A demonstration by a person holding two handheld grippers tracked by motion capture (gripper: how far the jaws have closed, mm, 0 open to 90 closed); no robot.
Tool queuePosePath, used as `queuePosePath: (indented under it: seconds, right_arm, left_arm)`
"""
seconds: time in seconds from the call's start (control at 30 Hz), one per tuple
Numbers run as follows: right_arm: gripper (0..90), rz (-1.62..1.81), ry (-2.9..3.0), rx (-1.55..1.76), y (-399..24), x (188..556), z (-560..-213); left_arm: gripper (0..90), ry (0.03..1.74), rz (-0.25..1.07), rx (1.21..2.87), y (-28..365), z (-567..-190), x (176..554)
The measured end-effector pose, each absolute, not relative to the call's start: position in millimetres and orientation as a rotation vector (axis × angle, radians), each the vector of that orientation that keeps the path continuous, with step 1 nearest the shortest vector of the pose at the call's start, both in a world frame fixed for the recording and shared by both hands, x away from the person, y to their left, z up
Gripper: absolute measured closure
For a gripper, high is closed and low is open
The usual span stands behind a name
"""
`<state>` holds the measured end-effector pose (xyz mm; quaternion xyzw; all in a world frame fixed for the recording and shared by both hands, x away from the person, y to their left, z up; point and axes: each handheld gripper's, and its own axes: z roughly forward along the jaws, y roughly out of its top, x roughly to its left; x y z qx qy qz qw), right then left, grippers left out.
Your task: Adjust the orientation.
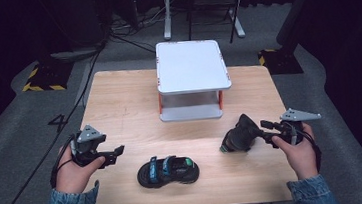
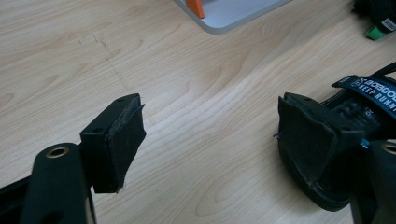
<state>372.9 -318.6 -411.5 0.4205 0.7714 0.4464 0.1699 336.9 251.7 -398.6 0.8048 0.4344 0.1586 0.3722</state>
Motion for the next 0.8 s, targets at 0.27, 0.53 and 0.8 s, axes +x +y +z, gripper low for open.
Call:
queuePosePath:
  seconds: [0.27, 0.53, 0.8]
  right_arm:
    - [60.9, 1.288, 2.258, 1.158, -304.2, 380.0, -425.6]
    - [67.6, 1.286, 2.325, 1.129, -299.0, 385.0, -438.0]
    - [65.2, 1.26, 2.361, 1.199, -309.7, 375.6, -441.3]
  left_arm:
    - [23.9, 1.114, 0.41, 2.066, 249.9, -399.4, 335.1]
    - [24.0, 1.107, 0.412, 2.069, 248.4, -401.3, 336.7]
    - [24.0, 1.077, 0.398, 2.075, 240.2, -399.1, 347.6]
